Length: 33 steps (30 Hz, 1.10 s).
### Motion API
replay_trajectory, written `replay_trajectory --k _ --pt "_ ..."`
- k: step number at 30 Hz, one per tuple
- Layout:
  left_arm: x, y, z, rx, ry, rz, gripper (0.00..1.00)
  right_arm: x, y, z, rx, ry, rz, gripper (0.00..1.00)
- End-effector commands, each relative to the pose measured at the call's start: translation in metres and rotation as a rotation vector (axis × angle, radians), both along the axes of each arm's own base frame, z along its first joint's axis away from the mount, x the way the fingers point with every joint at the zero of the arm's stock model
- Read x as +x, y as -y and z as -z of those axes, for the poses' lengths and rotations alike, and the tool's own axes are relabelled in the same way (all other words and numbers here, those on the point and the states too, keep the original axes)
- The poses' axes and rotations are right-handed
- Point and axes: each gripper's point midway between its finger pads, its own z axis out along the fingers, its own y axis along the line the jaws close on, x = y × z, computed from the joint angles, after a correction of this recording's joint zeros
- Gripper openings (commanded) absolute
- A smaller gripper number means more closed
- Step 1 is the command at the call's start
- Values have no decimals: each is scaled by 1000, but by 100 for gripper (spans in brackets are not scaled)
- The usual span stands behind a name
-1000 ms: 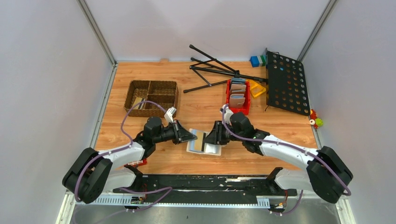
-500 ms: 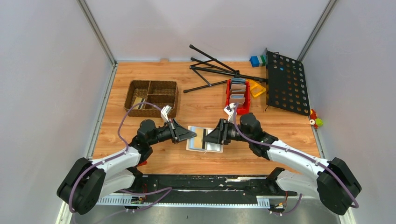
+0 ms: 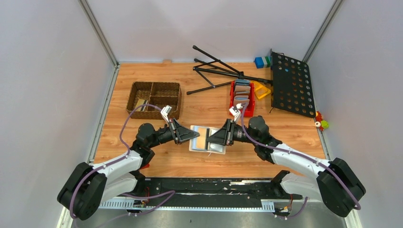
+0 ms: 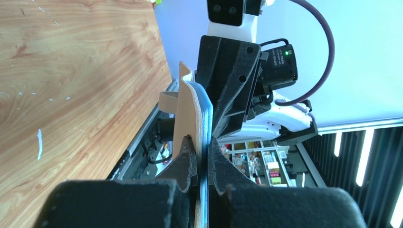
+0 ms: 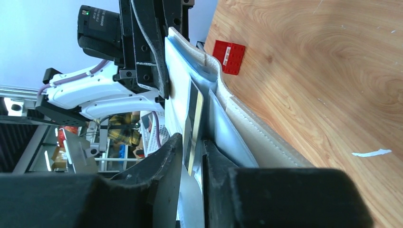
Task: Take the credit cards out of the card holder
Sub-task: Remove the credit card from the card holder.
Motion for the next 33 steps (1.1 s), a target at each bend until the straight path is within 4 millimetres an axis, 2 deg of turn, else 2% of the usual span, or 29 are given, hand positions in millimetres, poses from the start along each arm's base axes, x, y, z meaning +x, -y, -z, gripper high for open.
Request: replay_trajectory --k 1,5,8,17,20,24,26,28,30,33 --pt "-12 -2 -48 -132 120 42 0 -5 -4 -8 59 -6 -28 21" --pt "-14 -2 -45 -127 115 46 0 -5 -5 -14 71 8 -40 13" --pt "-14 -4 -41 -117 115 43 0 -6 -4 -15 71 11 -44 0" --pt "2 -25 -41 -91 110 -15 0 -2 11 0 24 -2 4 0" --pt "9 -30 -35 -53 113 -33 0 1 16 5 1 -3 17 0" --pt "19 -38 -6 88 76 -73 0 4 21 8 -45 14 30 0" --pt "24 -44 8 189 76 -98 0 7 24 4 -73 42 40 0" --pt "30 -57 23 332 89 -139 0 12 27 0 -122 75 61 0" --pt "35 -78 41 529 85 -204 0 20 32 -5 -180 123 87 0" --pt "41 -96 49 668 104 -261 0 30 37 -10 -264 179 114 0"
